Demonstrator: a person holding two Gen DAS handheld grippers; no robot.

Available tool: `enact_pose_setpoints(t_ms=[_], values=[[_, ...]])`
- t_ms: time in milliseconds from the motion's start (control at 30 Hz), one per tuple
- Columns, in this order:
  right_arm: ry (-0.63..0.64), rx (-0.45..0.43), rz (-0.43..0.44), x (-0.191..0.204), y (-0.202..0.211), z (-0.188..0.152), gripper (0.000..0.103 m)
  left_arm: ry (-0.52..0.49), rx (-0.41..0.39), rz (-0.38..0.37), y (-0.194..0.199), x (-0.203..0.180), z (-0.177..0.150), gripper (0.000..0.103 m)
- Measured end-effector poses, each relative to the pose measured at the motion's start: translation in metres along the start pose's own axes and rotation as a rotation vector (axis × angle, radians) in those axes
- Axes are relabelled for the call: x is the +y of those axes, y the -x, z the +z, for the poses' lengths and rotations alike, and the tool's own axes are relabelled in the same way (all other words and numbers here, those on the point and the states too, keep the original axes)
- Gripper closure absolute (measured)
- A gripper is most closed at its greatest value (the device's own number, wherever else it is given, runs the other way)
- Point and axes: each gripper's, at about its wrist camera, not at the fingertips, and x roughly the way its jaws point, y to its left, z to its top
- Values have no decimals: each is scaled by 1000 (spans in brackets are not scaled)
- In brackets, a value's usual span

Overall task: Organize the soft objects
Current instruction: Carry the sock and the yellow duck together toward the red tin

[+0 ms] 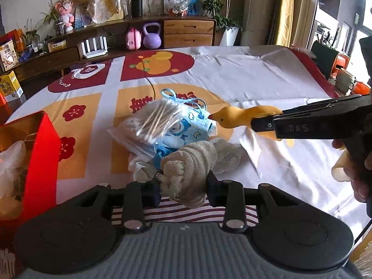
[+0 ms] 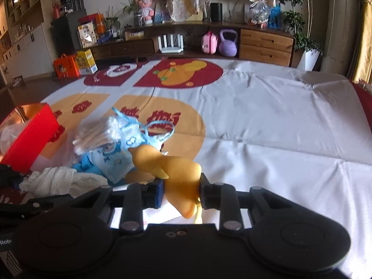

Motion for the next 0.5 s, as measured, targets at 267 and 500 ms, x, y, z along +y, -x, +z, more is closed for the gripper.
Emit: enact_pose_setpoints(t_ms=[267,500], values=[[-9,-50,-1,4,27,7,75,35,-37,7,26,8,6,68],[3,-82,16,19,52,12,74,65,-57,25,51,17,11,67]])
